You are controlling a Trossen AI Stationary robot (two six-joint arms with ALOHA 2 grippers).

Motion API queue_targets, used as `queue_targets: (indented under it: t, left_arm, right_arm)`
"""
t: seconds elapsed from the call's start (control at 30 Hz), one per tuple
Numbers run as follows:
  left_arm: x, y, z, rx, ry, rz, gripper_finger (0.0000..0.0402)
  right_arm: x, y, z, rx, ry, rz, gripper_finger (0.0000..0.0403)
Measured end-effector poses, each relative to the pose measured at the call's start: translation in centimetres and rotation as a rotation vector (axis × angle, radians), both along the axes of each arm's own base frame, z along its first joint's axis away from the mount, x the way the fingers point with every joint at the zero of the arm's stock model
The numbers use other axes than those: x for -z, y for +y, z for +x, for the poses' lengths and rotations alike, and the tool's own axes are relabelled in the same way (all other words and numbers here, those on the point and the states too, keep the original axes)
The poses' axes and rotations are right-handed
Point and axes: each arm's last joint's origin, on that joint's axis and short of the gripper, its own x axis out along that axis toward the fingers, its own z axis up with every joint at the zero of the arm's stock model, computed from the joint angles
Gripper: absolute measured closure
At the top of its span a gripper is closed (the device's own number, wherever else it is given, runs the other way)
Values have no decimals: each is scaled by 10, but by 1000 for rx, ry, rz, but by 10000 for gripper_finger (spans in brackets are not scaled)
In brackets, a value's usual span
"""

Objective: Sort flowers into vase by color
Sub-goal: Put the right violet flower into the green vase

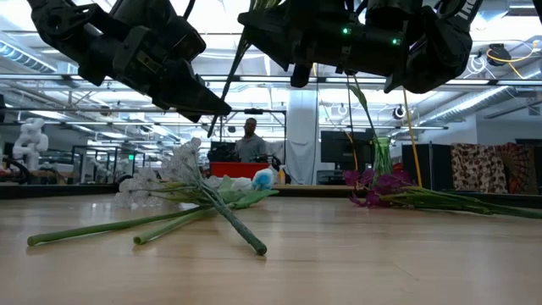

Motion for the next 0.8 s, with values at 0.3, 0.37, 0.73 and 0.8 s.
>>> queue_targets:
  t: [0.3, 0.37, 0.73, 0.8]
  left_arm:
    - [0, 0, 0, -3, 0, 0, 378]
    - [0, 0, 0, -3, 0, 0, 377]
    - [0, 0, 0, -22, 12, -43, 372]
    - [0, 0, 0, -25, 11, -48, 356]
  right_arm:
    - [0, 0, 0, 0, -1, 0, 339]
    - [0, 0, 0, 2, 0, -3, 351]
    - [0, 0, 0, 4, 11, -8, 381]
    - [1, 0, 0, 4, 13, -8, 382]
